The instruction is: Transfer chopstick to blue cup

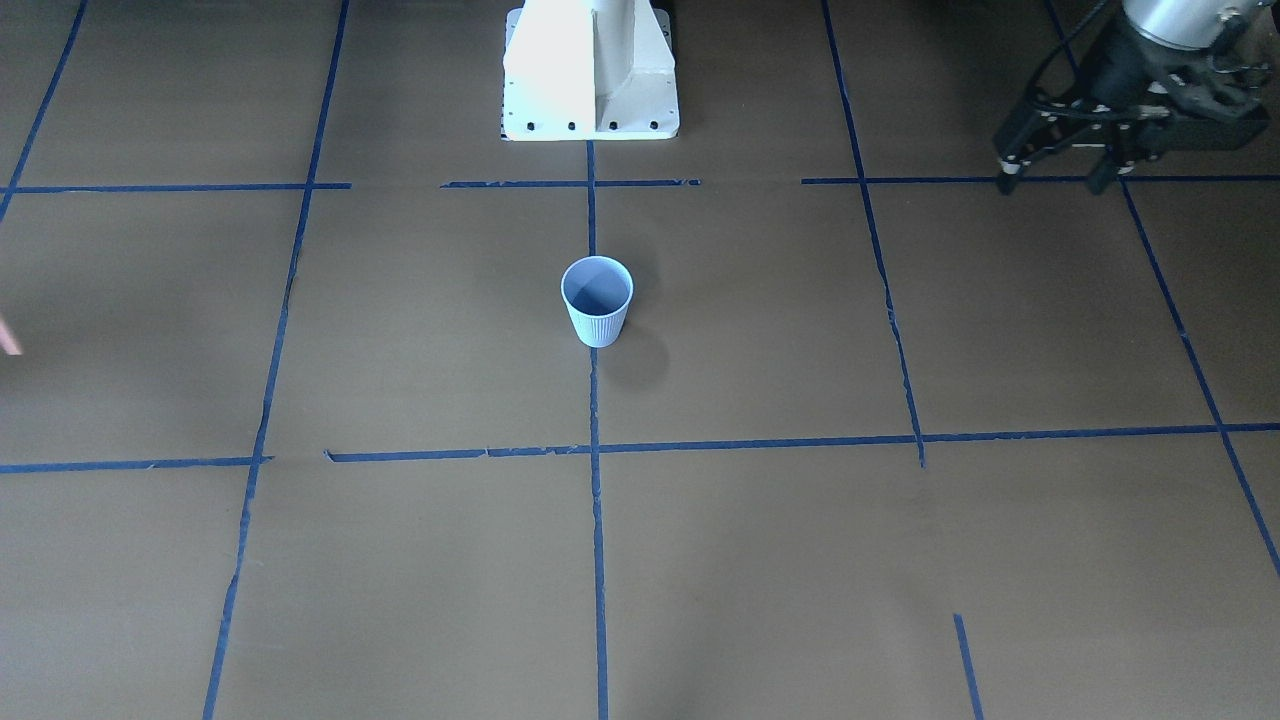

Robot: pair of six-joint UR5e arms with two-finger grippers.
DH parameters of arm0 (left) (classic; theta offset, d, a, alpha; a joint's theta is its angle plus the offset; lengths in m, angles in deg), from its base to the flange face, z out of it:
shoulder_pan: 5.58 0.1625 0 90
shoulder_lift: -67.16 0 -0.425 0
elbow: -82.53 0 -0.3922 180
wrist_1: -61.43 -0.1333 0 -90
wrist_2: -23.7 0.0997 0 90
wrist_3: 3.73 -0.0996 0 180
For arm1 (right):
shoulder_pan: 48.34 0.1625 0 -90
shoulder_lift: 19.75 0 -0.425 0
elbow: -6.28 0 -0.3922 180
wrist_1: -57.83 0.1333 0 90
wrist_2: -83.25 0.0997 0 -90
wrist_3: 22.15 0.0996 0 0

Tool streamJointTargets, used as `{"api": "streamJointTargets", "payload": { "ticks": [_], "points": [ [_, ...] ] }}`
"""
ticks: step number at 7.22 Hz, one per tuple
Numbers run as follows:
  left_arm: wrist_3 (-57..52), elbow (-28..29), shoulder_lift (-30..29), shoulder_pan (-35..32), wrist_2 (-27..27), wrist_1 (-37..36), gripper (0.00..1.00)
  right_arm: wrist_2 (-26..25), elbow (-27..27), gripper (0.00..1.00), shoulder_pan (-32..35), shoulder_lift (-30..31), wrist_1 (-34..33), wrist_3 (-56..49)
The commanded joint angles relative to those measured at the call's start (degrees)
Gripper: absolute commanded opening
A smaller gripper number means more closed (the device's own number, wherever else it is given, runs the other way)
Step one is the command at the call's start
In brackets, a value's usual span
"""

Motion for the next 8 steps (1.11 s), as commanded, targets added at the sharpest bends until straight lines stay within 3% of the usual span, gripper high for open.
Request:
{"api": "streamJointTargets", "payload": {
  "ticks": [1, 2, 5, 7, 8],
  "points": [
    [-11.8, 3.2, 2.9, -6.6, -0.3, -0.1, 1.00, 0.2, -0.9, 0.00, -11.3, -5.2, 7.7, 22.5],
    [-16.9, 5.3, 3.4, -9.7, -0.4, -0.1, 1.00, -1.9, -0.5, 0.00, -16.7, -7.0, 12.6, 32.1],
    [-35.9, 15.3, 3.5, -20.7, -5.1, -0.1, 1.00, -6.7, 4.3, 0.00, -30.1, -15.3, 15.3, 45.1],
    [-42.6, 19.1, 6.0, -22.2, -5.5, 0.5, 1.00, -8.2, 9.2, 0.00, -35.8, -16.6, 24.6, 48.6],
    [-42.6, 19.1, 6.4, -22.3, -5.6, 0.5, 1.00, -8.4, 12.9, 0.00, -36.9, -18.9, 25.6, 48.9]
  ]
}}
